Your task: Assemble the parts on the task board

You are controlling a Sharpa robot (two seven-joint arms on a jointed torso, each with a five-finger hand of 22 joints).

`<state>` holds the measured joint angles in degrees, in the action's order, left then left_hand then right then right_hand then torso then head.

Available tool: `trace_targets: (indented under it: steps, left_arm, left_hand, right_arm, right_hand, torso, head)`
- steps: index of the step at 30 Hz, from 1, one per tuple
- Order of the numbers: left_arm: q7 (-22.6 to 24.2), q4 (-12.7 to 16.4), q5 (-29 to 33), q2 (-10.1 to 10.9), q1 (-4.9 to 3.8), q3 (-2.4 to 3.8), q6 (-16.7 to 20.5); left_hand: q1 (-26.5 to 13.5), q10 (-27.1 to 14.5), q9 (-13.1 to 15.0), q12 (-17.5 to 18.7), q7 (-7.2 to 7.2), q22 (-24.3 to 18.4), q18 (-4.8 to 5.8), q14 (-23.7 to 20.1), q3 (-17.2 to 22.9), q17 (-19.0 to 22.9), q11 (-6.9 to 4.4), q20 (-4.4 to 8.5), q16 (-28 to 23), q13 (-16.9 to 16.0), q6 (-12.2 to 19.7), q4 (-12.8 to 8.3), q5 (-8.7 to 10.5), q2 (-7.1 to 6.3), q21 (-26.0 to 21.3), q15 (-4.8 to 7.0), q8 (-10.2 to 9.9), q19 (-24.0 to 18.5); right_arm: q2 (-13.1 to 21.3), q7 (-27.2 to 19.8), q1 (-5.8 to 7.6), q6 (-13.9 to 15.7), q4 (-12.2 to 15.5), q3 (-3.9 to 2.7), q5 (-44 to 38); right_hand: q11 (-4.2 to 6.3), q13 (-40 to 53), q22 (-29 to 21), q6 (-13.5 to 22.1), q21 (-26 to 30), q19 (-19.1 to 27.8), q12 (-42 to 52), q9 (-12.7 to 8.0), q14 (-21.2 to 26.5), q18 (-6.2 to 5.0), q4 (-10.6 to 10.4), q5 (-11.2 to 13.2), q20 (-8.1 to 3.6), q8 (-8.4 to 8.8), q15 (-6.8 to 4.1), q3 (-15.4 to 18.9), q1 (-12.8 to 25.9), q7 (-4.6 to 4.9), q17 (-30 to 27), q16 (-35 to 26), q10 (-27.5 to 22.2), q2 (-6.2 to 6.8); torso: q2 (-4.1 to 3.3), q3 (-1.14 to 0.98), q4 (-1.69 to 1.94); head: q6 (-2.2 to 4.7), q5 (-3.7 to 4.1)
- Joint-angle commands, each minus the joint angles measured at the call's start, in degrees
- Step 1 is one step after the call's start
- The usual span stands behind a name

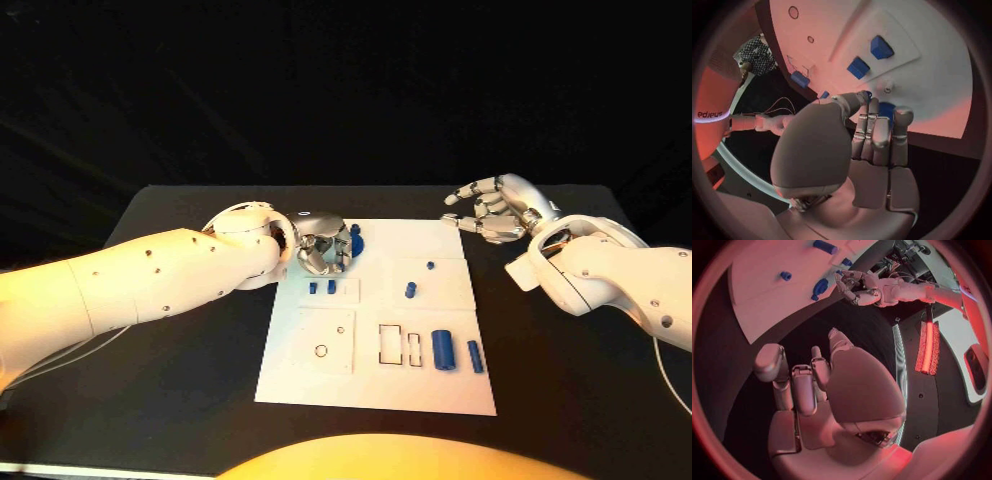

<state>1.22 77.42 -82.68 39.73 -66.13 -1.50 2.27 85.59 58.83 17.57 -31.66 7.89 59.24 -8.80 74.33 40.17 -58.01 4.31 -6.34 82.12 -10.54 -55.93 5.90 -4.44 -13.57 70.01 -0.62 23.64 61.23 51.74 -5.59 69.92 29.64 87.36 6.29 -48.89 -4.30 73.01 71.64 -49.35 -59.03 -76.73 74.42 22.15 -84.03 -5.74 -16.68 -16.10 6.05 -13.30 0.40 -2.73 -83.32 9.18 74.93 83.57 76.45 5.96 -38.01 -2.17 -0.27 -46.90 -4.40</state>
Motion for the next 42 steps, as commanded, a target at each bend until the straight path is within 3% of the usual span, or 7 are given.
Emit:
trace_targets:
  steps: [1,7,17,22,42]
  left_arm:
    - [-0.5,1.2,1.9,0.9,-0.02,0.34,0.9]
    - [-0.9,2.3,2.1,2.6,-0.01,0.74,1.0]
    - [-1.2,1.5,1.5,3.7,0.01,0.82,1.3]
    - [-1.3,1.1,1.4,3.5,0.01,0.82,1.1]
    - [-1.4,-0.6,1.3,2.1,0.12,0.69,-0.3]
  left_hand:
    - [-0.6,0.8,0.0,0.3,0.08,-0.1,0.74,0.4,0.0,0.1,-0.17,-0.13,0.2,0.0,-0.4,-0.2,-0.18,0.21,0.3,0.08,-0.3,0.2]
    - [-0.7,0.8,0.1,0.4,0.09,0.0,0.75,0.5,0.0,0.0,-0.17,-0.13,0.2,0.0,-0.4,-0.2,-0.17,0.18,0.3,0.06,-0.3,0.3]
    - [-0.8,0.9,0.1,0.5,0.08,-0.1,0.73,0.4,0.0,0.3,-0.17,-0.13,0.2,0.0,-0.4,-0.3,-0.10,0.07,0.3,0.05,-0.4,0.2]
    - [-0.8,0.9,0.1,0.6,0.07,-0.1,0.73,0.4,0.0,0.3,-0.17,-0.13,0.2,0.0,-0.4,-0.4,-0.08,0.04,0.2,0.05,-0.5,0.2]
    - [-1.0,1.1,0.2,0.7,0.06,0.0,0.75,0.5,0.0,0.2,-0.19,-0.14,0.2,-0.1,-0.6,-0.4,0.06,-0.02,0.3,0.06,-0.5,0.2]
  right_arm:
    - [0.1,-0.8,-0.06,-0.4,0.1,-0.01,-0.5]
    - [0.2,-0.8,-0.13,-0.4,0.2,-0.01,-0.5]
    - [0.4,-0.7,-0.16,-0.4,0.2,-0.01,-0.5]
    - [0.3,-0.7,-0.16,-0.4,0.2,-0.01,-0.5]
    - [0.3,-0.7,-0.16,-0.4,0.3,-0.01,-0.5]
  right_hand:
    - [0.12,-0.1,0.0,0.3,0.3,0.1,-0.1,-0.1,-2.6,-0.54,0.1,-0.2,-0.15,-0.36,-0.51,-0.3,-0.2,-0.07,2.7,-0.2,-0.1,-0.08]
    - [0.15,0.0,0.0,0.2,0.2,0.0,-0.1,-0.1,-2.7,-0.50,0.1,-0.2,-0.18,-0.47,-0.54,-0.4,-0.1,-0.09,2.8,-0.2,0.1,-0.09]
    - [0.15,0.0,0.0,0.2,0.2,0.0,-0.1,-0.1,-2.7,-0.50,0.1,-0.2,-0.18,-0.47,-0.54,-0.4,-0.1,-0.09,2.8,-0.2,0.1,-0.09]
    - [0.15,0.0,0.0,0.2,0.2,0.0,-0.1,-0.1,-2.7,-0.50,0.1,-0.2,-0.18,-0.47,-0.54,-0.4,-0.1,-0.09,2.8,-0.2,0.1,-0.09]
    - [0.17,-0.1,0.0,0.3,0.3,-0.1,-0.1,-0.1,-2.7,-0.50,0.1,-0.2,-0.21,-0.55,-0.56,-0.5,-0.2,-0.11,2.8,-0.3,0.1,-0.05]
  torso:
    - [0.09,0.00,0.07]
    - [0.00,-0.01,-0.04]
    - [-0.10,0.01,0.02]
    - [-0.10,-0.04,-0.13]
    - [-0.08,0.00,-0.10]
  head:
    - [0.02,-0.15]
    - [0.16,-0.23]
    - [0.13,-0.28]
    - [0.01,-0.35]
    - [-0.26,-0.36]
